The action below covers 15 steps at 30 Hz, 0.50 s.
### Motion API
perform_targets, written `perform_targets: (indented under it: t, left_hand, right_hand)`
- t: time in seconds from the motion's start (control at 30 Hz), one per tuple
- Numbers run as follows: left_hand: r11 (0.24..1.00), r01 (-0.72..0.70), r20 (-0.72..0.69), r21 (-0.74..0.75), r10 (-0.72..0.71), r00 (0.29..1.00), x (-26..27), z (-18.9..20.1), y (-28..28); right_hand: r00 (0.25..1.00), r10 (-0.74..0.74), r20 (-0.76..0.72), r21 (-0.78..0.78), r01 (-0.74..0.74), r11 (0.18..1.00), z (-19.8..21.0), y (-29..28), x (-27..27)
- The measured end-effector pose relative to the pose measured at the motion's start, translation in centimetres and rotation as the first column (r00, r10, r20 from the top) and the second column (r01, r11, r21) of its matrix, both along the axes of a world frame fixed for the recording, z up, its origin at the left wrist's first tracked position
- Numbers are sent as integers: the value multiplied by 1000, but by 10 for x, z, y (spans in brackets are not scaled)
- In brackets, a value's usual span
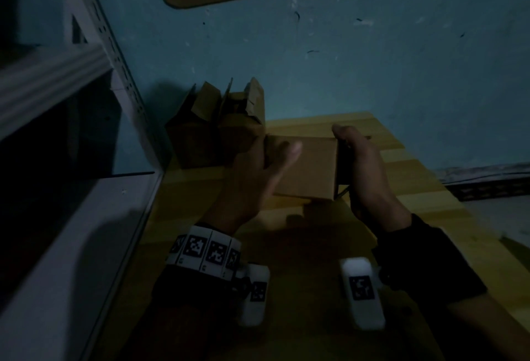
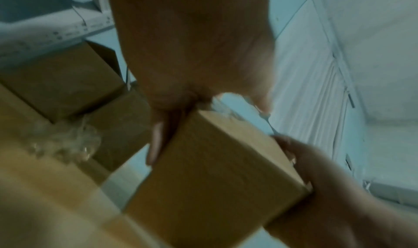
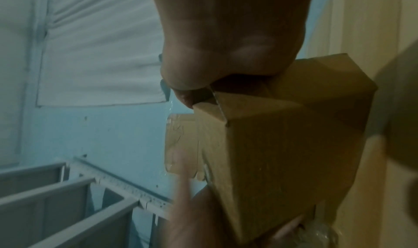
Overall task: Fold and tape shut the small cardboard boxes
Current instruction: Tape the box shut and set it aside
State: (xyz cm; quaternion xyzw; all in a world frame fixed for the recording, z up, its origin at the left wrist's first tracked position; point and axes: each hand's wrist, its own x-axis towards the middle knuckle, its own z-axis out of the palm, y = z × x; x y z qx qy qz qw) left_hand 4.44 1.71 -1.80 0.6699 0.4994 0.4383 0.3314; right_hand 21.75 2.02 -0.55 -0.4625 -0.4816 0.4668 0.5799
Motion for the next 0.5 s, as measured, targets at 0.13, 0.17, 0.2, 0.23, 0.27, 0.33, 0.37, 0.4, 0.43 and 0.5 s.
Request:
perform_targets:
  t: [0.13,0.17,0.2,0.23,0.27,0.33,0.37,0.4,0.43,0.5]
  left_hand:
    - [992,-91,-111,91,101,989,6,-3,2]
    - [990,-85,-146,114,101,984,6,-4,2]
    - [989,-72,-167,128,93,982,6,-5,2]
    - [989,-64,-173,134,87,981,6,-6,3]
    - [988,-62,-174,139,86,981,6,-7,3]
    - [986,-73,-179,151,100,979,8,-6,3]
    - [983,-82,-180,163,111,977,8,-5,4]
    - [981,-79,-189,179,113,975,8,-4,4]
    - [979,-65,-203,193,104,974,7,-2,4]
    - [975,-20,-199,221,65,978,4,0,3]
  right_hand:
    - [1000,-18,3,15,18,1000,1,0,-3]
    - [1000,-21,-7,19,21,1000,1,0,-3]
    - [1000,-26,-14,25,27,999,1,1,-2]
    - [999,-28,-20,29,29,999,1,1,-1]
    - [999,-30,-25,31,31,999,0,2,0]
    - [999,-35,-33,28,36,999,-1,2,2]
    - [999,-35,-33,21,36,999,-1,2,3]
    - [999,-31,-35,10,31,999,-1,2,3]
    - [999,-26,-37,-1,26,1000,-1,1,4]
    - [999,-15,-46,-15,14,1000,0,0,5]
